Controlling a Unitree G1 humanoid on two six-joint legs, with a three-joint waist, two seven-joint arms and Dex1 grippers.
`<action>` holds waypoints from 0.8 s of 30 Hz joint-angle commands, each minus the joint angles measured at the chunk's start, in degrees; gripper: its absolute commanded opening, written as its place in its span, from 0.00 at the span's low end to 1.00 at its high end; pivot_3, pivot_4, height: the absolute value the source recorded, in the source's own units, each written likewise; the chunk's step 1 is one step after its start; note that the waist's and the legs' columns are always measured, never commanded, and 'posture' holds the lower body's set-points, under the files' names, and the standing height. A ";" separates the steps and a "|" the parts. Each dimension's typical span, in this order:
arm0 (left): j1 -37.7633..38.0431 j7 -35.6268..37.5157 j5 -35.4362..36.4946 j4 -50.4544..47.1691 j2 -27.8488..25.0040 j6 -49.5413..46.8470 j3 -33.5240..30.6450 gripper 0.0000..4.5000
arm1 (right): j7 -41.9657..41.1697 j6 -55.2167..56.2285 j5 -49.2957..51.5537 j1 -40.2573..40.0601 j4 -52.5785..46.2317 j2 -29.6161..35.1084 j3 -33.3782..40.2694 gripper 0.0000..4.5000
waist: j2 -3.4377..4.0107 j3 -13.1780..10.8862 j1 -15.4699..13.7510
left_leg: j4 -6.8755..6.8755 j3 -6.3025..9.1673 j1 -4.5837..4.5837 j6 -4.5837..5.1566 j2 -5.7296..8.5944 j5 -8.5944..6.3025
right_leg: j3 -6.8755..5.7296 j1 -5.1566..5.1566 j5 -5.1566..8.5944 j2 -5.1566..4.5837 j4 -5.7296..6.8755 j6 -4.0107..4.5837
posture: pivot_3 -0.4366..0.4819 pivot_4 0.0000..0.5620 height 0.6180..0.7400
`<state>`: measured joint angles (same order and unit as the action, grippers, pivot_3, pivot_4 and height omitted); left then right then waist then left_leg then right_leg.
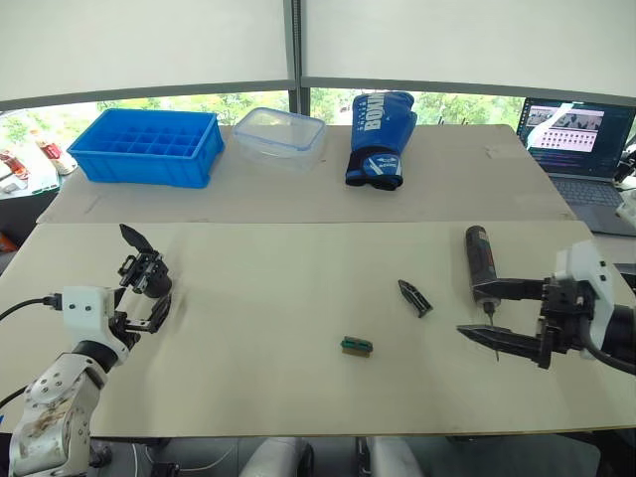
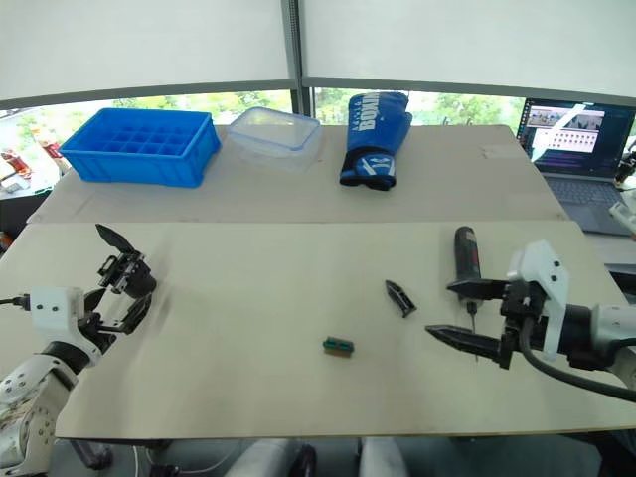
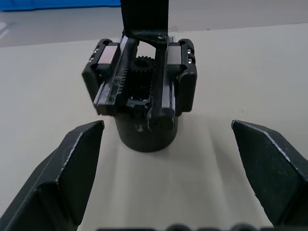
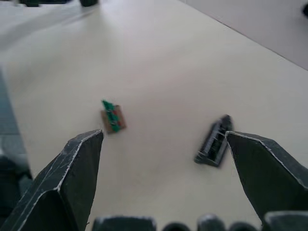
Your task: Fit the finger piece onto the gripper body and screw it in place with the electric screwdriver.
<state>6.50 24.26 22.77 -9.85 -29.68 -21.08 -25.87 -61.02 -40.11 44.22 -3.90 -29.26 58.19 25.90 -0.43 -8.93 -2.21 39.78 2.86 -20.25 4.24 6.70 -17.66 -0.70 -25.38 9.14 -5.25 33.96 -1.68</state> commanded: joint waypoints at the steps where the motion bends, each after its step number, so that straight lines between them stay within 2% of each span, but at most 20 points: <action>1: -2.41 -0.84 -1.35 3.26 -1.02 0.72 -0.38 1.00 | 0.92 -0.01 2.00 3.57 -2.35 -0.40 -2.17 0.99 | -0.06 -0.03 -0.03 | 0.00 -0.01 -0.01 0.00 0.00 -0.02 | -0.02 -0.01 0.00 0.00 -0.02 0.00 | 0.48 0.27 1.00; 9: -4.74 -2.58 -2.00 6.22 -0.27 0.89 -1.23 1.00 | 3.14 1.04 1.79 8.98 -2.58 -2.02 -5.98 0.99 | -0.30 -0.18 -0.19 | 0.00 -0.01 -0.04 0.00 0.03 -0.04 | -0.04 -0.04 0.00 -0.01 -0.04 0.00 | 0.48 0.27 1.00; 20: -11.04 -2.29 -5.19 13.24 -0.22 4.98 2.91 1.00 | 6.47 0.61 2.34 11.51 -4.61 -4.97 -9.82 0.99 | -0.33 -0.19 -0.14 | 0.03 -0.01 -0.02 -0.07 0.03 0.00 | -0.04 -0.05 -0.01 -0.01 0.03 0.03 | 0.48 0.27 1.00; 22: -11.44 -2.10 -5.37 13.77 -0.02 5.98 3.13 0.88 | 6.88 0.67 2.32 11.66 -4.78 -5.12 -10.29 1.00 | -0.33 -0.19 0.02 | 0.02 -0.03 -0.03 -0.07 0.04 0.00 | -0.04 -0.10 -0.02 0.00 0.04 0.03 | 0.48 0.27 1.00; 24: -11.49 -1.64 -5.15 14.26 0.24 6.58 3.37 0.70 | 7.31 0.56 2.61 11.65 -5.03 -5.15 -10.32 1.00 | -0.33 -0.19 -0.01 | 0.02 -0.04 -0.04 -0.06 0.03 0.00 | -0.05 -0.14 -0.03 0.01 0.04 0.04 | 0.48 0.27 1.00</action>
<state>-4.53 22.10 17.88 5.02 -29.31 -16.29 -22.32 -54.21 -40.07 46.16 6.64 -32.44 53.00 14.69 -0.77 -9.12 -2.22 39.80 2.82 -20.30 4.18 6.73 -17.66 -0.76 -25.53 9.11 -5.24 33.99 -1.64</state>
